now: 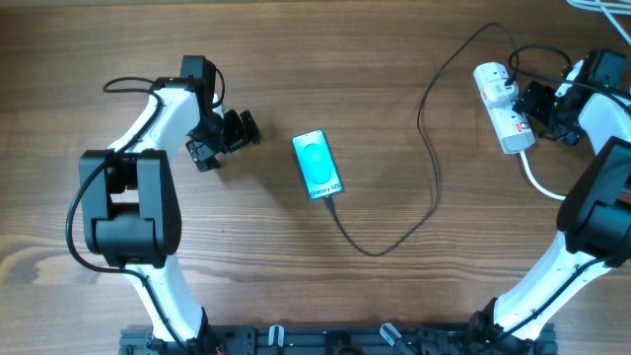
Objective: Plug charger to phone and switch on socket
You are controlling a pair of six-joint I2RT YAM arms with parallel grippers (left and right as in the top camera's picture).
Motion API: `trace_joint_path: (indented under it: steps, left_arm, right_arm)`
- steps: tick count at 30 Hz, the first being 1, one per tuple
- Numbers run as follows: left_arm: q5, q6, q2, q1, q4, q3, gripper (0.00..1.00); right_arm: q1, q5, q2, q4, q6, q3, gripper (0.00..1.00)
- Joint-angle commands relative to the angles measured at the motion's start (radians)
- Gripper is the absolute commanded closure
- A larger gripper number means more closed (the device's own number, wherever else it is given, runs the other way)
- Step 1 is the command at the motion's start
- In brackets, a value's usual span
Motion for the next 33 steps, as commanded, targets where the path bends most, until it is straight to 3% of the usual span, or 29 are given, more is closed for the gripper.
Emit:
trace_joint_path:
  steps: [1, 8, 10, 12, 21, 33]
  left_arm:
    - [0.005, 0.002, 0.005, 0.001, 0.002, -0.005, 0.0]
    - [0.005, 0.002, 0.005, 0.001, 0.002, -0.005, 0.0]
    - [0.005, 0.002, 0.005, 0.001, 0.002, -0.005, 0.0]
    - [0.005, 0.002, 0.005, 0.001, 0.002, -0.005, 0.0]
    - [0.005, 0.002, 0.005, 0.001, 0.002, -0.005, 0.0]
    - [0.005, 0.002, 0.005, 0.001, 0.002, -0.005, 0.0]
  right_arm:
    - [0.026, -0.047, 0.031, -0.031, -0.038, -0.02, 0.0]
    - [0.026, -0.106, 0.031, -0.039, -0.082, -0.02, 0.02]
    - [0.016, 0.05, 0.023, -0.063, 0.042, -0.017, 0.04]
    - [0.006, 0.087, 0.008, -0.06, 0.049, -0.014, 0.04]
    - [-0.009, 0.037, -0.006, 0.039, 0.048, -0.009, 0.0]
    - [-0.006, -0.05, 0.033, 0.029, 0.043, -0.018, 0.0]
